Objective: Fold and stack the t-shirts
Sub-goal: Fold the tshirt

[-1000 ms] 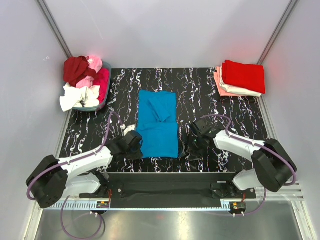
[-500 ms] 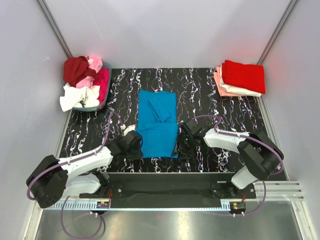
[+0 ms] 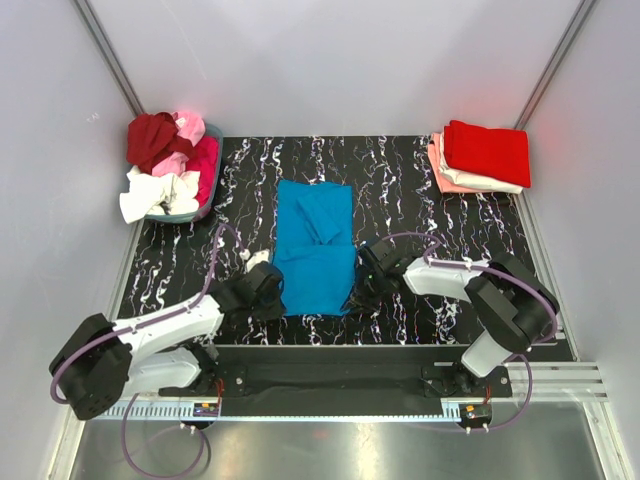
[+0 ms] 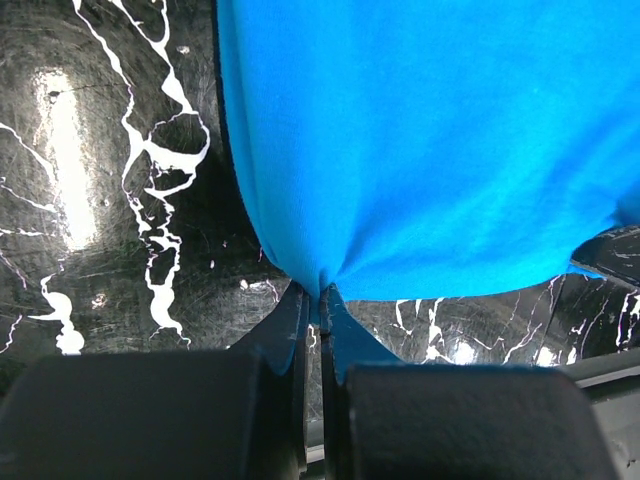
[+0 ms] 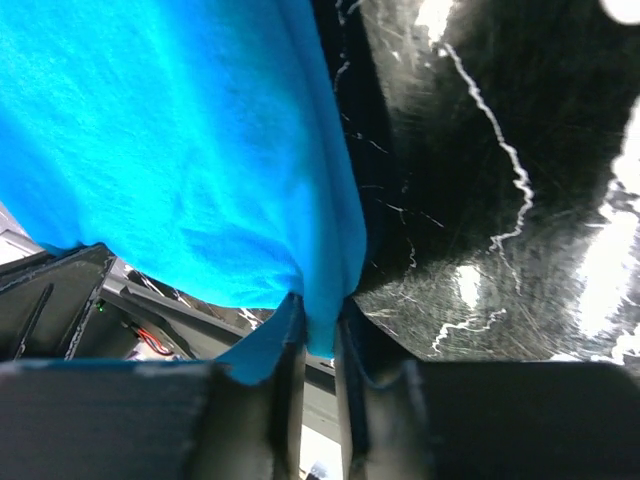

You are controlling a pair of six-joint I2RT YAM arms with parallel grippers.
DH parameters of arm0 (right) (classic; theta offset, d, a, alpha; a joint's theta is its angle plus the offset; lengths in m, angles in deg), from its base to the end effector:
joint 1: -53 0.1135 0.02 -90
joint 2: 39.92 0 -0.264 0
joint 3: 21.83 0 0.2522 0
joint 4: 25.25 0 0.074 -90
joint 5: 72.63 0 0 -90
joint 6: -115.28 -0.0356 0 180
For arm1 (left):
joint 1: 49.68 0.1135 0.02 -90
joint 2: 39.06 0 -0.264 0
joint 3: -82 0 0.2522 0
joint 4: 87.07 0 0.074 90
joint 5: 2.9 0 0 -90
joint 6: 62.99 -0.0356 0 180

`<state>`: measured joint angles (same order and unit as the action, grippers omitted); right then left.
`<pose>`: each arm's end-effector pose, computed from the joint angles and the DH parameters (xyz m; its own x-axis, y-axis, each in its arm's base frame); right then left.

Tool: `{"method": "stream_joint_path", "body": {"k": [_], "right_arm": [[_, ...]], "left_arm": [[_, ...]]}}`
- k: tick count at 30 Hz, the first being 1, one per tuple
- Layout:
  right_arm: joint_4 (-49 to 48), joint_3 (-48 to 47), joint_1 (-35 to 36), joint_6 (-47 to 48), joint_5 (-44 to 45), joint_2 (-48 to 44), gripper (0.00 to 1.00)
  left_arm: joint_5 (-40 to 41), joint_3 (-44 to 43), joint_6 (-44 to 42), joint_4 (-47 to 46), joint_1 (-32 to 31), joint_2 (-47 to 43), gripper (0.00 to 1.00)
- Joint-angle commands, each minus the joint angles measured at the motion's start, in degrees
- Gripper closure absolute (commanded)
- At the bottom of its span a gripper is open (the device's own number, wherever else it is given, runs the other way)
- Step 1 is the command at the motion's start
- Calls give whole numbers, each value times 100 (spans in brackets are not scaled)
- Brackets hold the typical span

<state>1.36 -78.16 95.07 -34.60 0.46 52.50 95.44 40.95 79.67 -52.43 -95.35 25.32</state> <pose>0.2043 0.1983 0.1327 -0.9712 0.2382 -0.0066 0.1992 0.8266 0.5264 0.1402 -0.1361 0.1591 -0.8793 -0.2256 -0.4195 -0.0743 0.9349 -0.3471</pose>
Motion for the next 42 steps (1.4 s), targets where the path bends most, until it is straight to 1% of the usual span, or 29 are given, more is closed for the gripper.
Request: {"method": "stream_joint_path", "body": {"k": [1, 2, 3, 5, 8, 12, 16, 17, 20, 24, 27, 28, 30, 31, 32, 33, 34, 35, 40, 41, 42], "right_arm": [[69, 91, 56, -112, 319, -277, 82], [113, 82, 56, -112, 337, -338, 87], [166, 73, 56, -68, 346, -365, 89], [315, 55, 56, -33, 355, -435, 92], [508, 82, 126, -33, 407, -672, 93], [763, 187, 346, -85, 583, -1032, 100], [974, 424, 653, -270, 723, -1463, 100], [1027, 442, 724, -314, 759, -1603, 100], [1273, 355, 917, -402, 873, -1841, 100], [1791, -23, 953, -323, 1250, -2184, 100], [2336, -706, 944, -113, 1636, -2246, 100], [2528, -857, 944, -68, 1664, -2229, 100], [2732, -1156, 918, 107, 2023, -2080, 100], [2863, -1436, 883, 212, 2068, -2010, 100], [2934, -1578, 839, 370, 2095, -1835, 100], [3004, -1823, 734, 450, 2095, -1755, 100], [3022, -1930, 672, 511, 2086, -1693, 100], [3031, -2027, 602, 643, 2069, -1571, 100], [3084, -2694, -56, 1109, 1893, -1201, 100], [3101, -2809, -145, 1197, 1875, -1052, 100], [3136, -3053, -215, 1354, 1832, -973, 100]], "left_arm": [[-43, 92, 77, -155, -47, -241, 100], [-43, 118, 112, -155, -82, -259, 100], [-43, 145, 112, -155, -109, -303, 100], [-52, 180, 174, -129, -187, -443, 100], [-34, 268, 331, -58, -354, -689, 100], [54, 356, 604, 100, -697, -953, 100], [229, 330, 964, 415, -1180, -1146, 100], [282, 295, 1122, 495, -1399, -1173, 100], [440, 40, 1316, 872, -1672, -1200, 100], [686, -759, 1273, 1749, -1796, -1138, 100], [1002, -1304, 1089, 2234, -1796, -1051, 100], [1073, -1453, 958, 2323, -1788, -1024, 100], [1239, -1891, 799, 2568, -1691, -902, 100], [1240, -2033, 598, 2622, -1612, -849, 100], [1223, -2278, 474, 2666, -1394, -805, 100], [1162, -2368, 368, 2675, -1279, -717, 100], [1100, -2447, 132, 2649, -1025, -673, 100], [1030, -2596, 17, 2623, -910, -629, 100], [643, -2992, -694, 2456, -163, -225, 100], [582, -3141, -792, 2447, 73, -154, 100], [485, -3212, -880, 2403, 180, 3, 100]]}}
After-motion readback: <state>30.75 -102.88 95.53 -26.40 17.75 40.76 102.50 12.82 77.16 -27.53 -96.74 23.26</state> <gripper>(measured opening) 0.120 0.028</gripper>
